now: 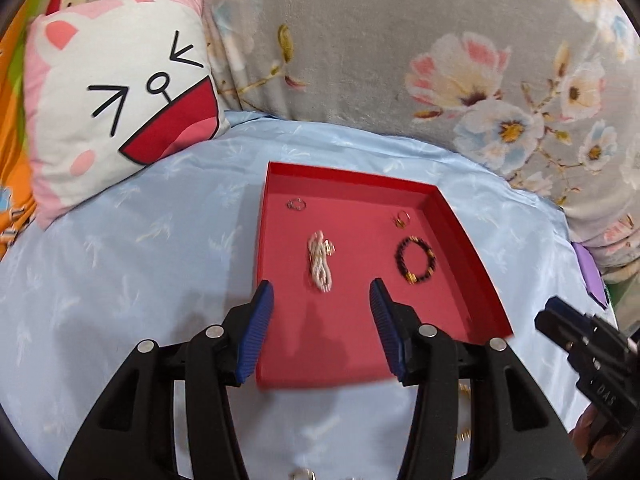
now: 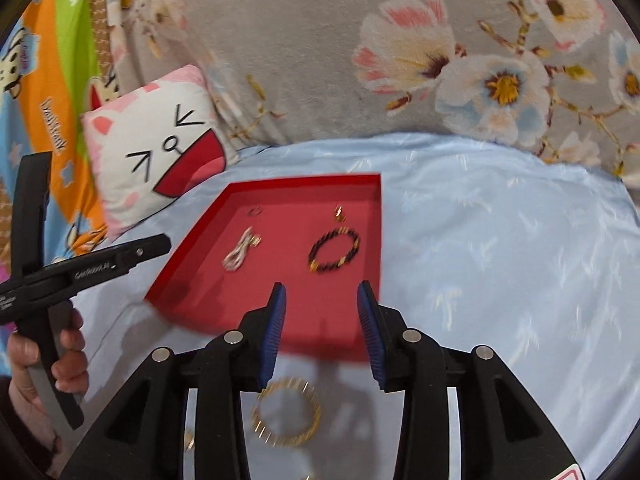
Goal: Organize jewelry
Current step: 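Withdraw both tools from the box toward the remaining jewelry, then close the right tool on the gold bangle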
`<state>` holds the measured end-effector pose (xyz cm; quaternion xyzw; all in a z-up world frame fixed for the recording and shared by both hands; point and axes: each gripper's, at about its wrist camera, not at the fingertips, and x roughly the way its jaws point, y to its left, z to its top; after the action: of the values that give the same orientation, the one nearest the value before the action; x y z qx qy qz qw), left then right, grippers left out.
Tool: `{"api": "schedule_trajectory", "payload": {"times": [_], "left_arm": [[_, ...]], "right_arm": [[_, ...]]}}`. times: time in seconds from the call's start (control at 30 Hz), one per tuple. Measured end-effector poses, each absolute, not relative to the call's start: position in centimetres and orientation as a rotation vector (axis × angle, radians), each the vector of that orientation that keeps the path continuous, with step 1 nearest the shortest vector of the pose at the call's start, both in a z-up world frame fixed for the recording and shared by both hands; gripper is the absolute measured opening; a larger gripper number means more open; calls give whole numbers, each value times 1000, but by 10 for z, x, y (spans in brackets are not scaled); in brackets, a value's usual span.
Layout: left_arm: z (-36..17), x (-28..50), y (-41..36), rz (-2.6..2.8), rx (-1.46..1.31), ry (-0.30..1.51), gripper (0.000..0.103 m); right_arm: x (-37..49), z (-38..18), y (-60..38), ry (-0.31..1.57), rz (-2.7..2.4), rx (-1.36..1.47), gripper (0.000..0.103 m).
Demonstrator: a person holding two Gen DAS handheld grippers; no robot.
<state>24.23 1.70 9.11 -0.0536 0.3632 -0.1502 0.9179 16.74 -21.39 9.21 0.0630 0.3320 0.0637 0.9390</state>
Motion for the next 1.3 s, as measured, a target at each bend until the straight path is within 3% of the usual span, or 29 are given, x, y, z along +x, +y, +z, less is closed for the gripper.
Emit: {"api": "schedule_trajectory", "payload": {"times": [0.3,0.5,0.53,0.6,0.67,1.3], "left_arm": [[71,150,21,-283,-82,753,48],[42,116,21,-241,-76,771,58],[38,113,21,-236,-80,772,59],[30,108,23,-216,-80,771,61],[24,104,26,-206,-90,774,63],[9,99,40,-215,-136,797,64]], "right_arm": [[86,59,-199,760,141,200,37],[73,34,-196,815,121,230,38],[74,32,-195,820,118,224,40],[80,29,-192,823,109,209,55],[86,26,-189,818,97,193,60],[152,5,-164,874,69,90,61]]}}
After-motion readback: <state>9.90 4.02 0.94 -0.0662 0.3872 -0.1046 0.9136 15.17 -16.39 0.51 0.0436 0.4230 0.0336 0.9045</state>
